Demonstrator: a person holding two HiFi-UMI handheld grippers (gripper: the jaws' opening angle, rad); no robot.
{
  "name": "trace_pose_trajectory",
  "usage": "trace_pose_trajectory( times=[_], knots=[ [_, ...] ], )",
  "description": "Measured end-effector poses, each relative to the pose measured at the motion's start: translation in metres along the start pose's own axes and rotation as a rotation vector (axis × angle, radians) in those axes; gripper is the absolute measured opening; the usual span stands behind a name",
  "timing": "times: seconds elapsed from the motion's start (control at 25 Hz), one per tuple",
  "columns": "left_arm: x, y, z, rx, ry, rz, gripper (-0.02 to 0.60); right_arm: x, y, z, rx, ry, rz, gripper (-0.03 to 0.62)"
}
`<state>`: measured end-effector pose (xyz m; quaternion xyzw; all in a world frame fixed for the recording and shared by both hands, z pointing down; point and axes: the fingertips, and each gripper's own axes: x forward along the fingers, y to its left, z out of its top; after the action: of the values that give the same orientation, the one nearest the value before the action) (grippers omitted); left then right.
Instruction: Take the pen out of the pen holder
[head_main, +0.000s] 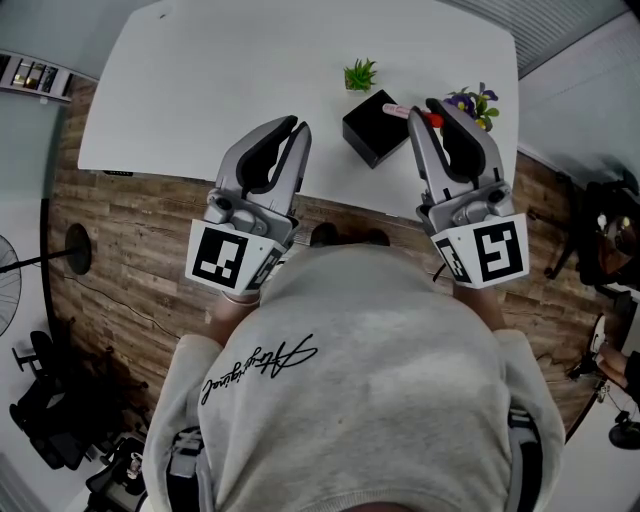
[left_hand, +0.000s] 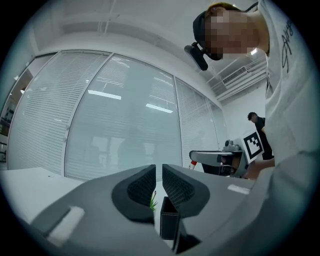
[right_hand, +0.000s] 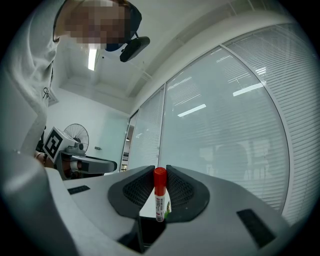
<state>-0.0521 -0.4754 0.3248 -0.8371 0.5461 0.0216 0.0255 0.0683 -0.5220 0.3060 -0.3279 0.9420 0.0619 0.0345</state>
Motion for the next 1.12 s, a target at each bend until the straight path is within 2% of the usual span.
trace_pose_trajectory(
  times=[0.36, 1.12],
  knots=[
    [0.0010, 0.0021, 0.0003, -0.012, -0.010, 0.015, 0.002, 0.0003, -0.0013, 0.0000, 0.002, -0.005, 0.000, 0.071],
    [0.0032, 0.0026, 0.0005, -0.014, -0.001, 0.007, 0.000, 0.0007, -0.0028, 0.0042, -0.002, -0.016, -0.005, 0.069]
  ],
)
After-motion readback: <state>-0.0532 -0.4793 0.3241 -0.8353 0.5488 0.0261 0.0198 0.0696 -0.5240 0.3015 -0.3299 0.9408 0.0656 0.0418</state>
